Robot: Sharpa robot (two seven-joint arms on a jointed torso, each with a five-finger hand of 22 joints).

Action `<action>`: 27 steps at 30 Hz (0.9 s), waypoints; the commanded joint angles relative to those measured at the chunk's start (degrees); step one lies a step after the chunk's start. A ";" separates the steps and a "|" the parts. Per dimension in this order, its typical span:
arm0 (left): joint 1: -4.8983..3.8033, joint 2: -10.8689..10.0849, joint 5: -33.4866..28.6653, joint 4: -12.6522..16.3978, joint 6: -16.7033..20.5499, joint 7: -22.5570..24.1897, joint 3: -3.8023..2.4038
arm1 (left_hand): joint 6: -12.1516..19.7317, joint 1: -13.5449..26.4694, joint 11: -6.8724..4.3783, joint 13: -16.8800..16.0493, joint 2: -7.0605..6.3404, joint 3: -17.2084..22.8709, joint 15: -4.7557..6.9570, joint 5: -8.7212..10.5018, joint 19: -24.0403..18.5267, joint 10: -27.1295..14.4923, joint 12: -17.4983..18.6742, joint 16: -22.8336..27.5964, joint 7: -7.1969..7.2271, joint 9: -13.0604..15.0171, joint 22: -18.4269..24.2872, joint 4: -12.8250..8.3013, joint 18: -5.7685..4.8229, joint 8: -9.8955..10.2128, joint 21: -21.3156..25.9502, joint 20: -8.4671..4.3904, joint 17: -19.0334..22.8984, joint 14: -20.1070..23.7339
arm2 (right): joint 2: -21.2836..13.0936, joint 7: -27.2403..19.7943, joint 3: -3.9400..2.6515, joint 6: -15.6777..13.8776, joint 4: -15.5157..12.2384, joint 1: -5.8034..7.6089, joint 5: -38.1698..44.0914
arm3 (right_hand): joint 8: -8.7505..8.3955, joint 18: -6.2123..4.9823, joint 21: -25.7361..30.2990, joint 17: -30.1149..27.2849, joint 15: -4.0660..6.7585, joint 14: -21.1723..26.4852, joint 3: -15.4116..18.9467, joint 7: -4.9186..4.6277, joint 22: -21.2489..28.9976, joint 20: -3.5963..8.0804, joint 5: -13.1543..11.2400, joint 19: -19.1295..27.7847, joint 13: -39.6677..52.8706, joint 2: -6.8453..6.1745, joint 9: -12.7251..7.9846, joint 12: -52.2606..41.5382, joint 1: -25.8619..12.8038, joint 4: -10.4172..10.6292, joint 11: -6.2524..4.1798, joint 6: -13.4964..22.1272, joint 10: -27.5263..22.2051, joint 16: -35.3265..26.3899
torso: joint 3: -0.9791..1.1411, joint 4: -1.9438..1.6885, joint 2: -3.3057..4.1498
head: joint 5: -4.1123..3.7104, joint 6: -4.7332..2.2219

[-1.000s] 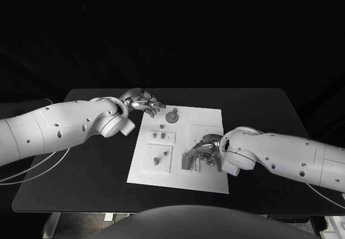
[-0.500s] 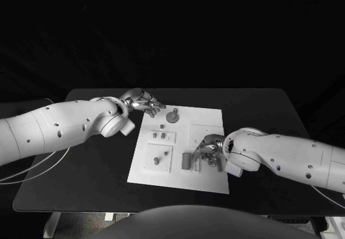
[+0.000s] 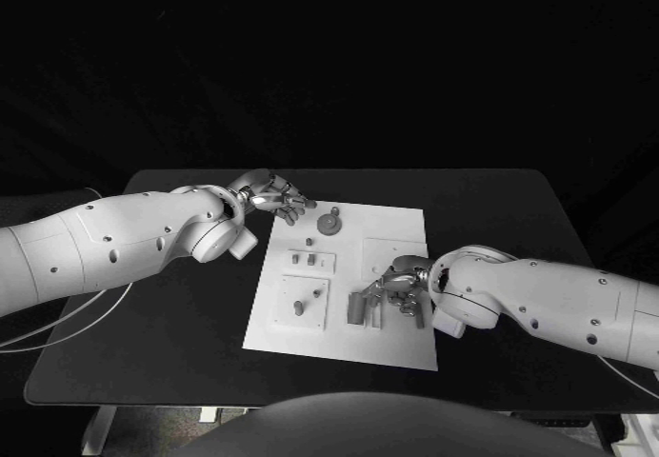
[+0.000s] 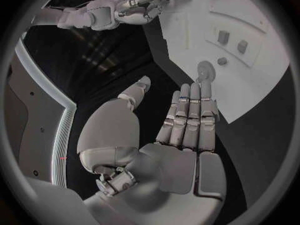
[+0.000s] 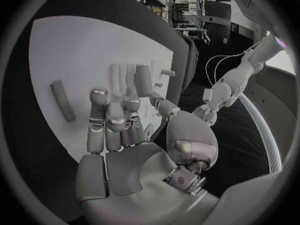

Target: Assemble the parts on the task board

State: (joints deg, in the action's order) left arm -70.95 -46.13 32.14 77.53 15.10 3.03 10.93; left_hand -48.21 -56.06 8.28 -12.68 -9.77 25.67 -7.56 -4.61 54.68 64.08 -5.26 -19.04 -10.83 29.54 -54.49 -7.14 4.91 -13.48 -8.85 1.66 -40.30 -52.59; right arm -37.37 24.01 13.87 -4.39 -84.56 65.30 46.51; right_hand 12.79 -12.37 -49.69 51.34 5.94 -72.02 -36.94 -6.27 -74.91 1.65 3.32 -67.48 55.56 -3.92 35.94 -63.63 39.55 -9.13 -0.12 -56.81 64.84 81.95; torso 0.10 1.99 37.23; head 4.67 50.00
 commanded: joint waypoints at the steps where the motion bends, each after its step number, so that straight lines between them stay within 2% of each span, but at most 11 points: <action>1: -0.08 0.04 0.17 0.12 -0.69 0.13 -0.04 | 0.13 0.41 -0.02 -0.10 -0.07 -0.30 0.06 0.37 -0.46 -0.50 0.25 0.31 0.06 -0.06 -0.08 -0.05 0.87 -0.34 0.29 0.09 -0.10 0.31 | 0.07 0.06 -0.01 -1.49 -0.22 -0.04 2.87 | -0.30 -2.63 0.14 -0.02 0.09 -0.50 0.04 -0.07 -0.83 0.19 -0.33 -0.23 -0.06 -1.17 0.05 -0.34 -0.26 0.84 0.05 0.33 -0.25 -0.28 | -0.04 0.00 0.01 | -0.01 0.00; 3: -0.08 0.06 0.18 0.11 -0.73 0.10 -0.04 | 0.13 0.42 -0.02 -0.10 -0.08 -0.30 0.06 0.37 -0.46 -0.50 0.25 0.31 0.06 -0.06 -0.08 -0.05 0.87 -0.34 0.29 0.09 -0.10 0.31 | 0.12 0.32 -0.01 -1.87 -0.22 -0.04 3.62 | -0.34 -2.63 0.20 -0.01 0.10 -0.48 0.23 -0.07 -0.82 0.25 -0.41 -0.21 -0.08 -2.24 0.07 -0.34 -0.84 1.48 0.05 0.42 -0.30 -0.30 | -0.04 -0.02 0.01 | 0.00 0.00; 9: -0.08 0.01 0.21 0.11 -0.88 -0.04 -0.04 | 0.14 0.44 -0.01 -0.11 -0.09 -0.30 0.06 0.37 -0.46 -0.51 0.26 0.33 0.05 -0.07 -0.09 -0.03 0.86 -0.34 0.30 0.10 -0.12 0.32 | 0.30 1.30 -0.04 -2.39 -0.18 -0.02 6.01 | -0.38 -2.63 0.43 0.04 0.22 -0.37 -0.40 0.00 -0.75 0.72 -0.54 -0.29 -0.10 -6.88 0.33 -0.38 -3.25 5.09 -0.01 0.83 -0.55 -0.34 | -0.07 -0.04 -0.03 | -0.01 0.00; 12: -0.08 0.02 0.22 0.10 -0.89 -0.04 -0.04 | 0.15 0.45 -0.01 -0.11 -0.10 -0.30 0.05 0.38 -0.46 -0.51 0.27 0.33 0.05 -0.07 -0.09 -0.02 0.86 -0.34 0.30 0.10 -0.12 0.31 | 0.90 1.82 -0.04 -2.07 0.02 -0.02 6.93 | -0.39 -2.63 0.45 0.06 0.21 -0.35 -1.10 -0.05 -0.76 0.88 -0.53 -0.38 -0.08 -8.21 0.50 -0.42 -3.56 6.51 0.01 1.06 -0.67 -0.34 | -0.08 -0.04 -0.01 | -0.05 0.00; 18: -0.08 0.09 0.23 0.09 -1.03 -0.09 -0.04 | 0.17 0.47 -0.01 -0.12 -0.11 -0.31 0.05 0.38 -0.46 -0.51 0.28 0.34 0.04 -0.08 -0.10 0.00 0.86 -0.33 0.31 0.11 -0.14 0.31 | 2.03 2.30 -0.04 -0.55 0.17 -0.02 8.18 | -0.34 -2.63 0.47 0.09 0.16 -0.25 -1.71 -0.11 -0.81 0.97 -0.52 -0.34 -0.03 -9.51 0.81 -0.48 -3.61 8.07 0.06 1.34 -0.90 -0.35 | -0.09 -0.06 0.01 | -0.19 0.00; 27: -0.10 0.11 0.35 0.05 -1.23 -0.25 -0.04 | 0.19 0.47 -0.01 -0.13 -0.10 -0.30 0.06 0.38 -0.45 -0.51 0.29 0.35 0.03 -0.10 -0.11 0.01 0.87 -0.33 0.32 0.10 -0.17 0.29 | 3.20 2.94 -0.04 0.19 0.61 -0.02 11.41 | -0.14 -2.63 0.37 0.14 0.18 -0.23 -1.85 -0.06 -0.90 1.02 -0.52 -0.34 0.03 -9.41 1.08 -0.60 -2.99 8.19 0.02 1.20 -0.96 -0.29 | -0.07 -0.06 0.03 | -0.08 0.00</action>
State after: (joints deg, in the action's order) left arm -70.96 -46.12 32.25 77.49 14.72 2.67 10.93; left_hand -48.21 -56.06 8.28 -12.72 -9.77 25.67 -7.56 -4.61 54.68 64.08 -5.26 -19.04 -10.84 29.52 -54.53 -7.14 4.92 -13.48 -8.85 1.66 -40.39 -52.59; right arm -34.41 26.59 13.84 -5.63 -83.84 65.32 55.00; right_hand 12.74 -12.33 -49.46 51.40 6.00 -72.09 -38.75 -6.23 -74.91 2.37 3.10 -67.78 55.52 -13.16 36.95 -63.96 36.10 -1.18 -0.10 -55.82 64.40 81.97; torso 0.01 1.94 37.23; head 4.53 50.00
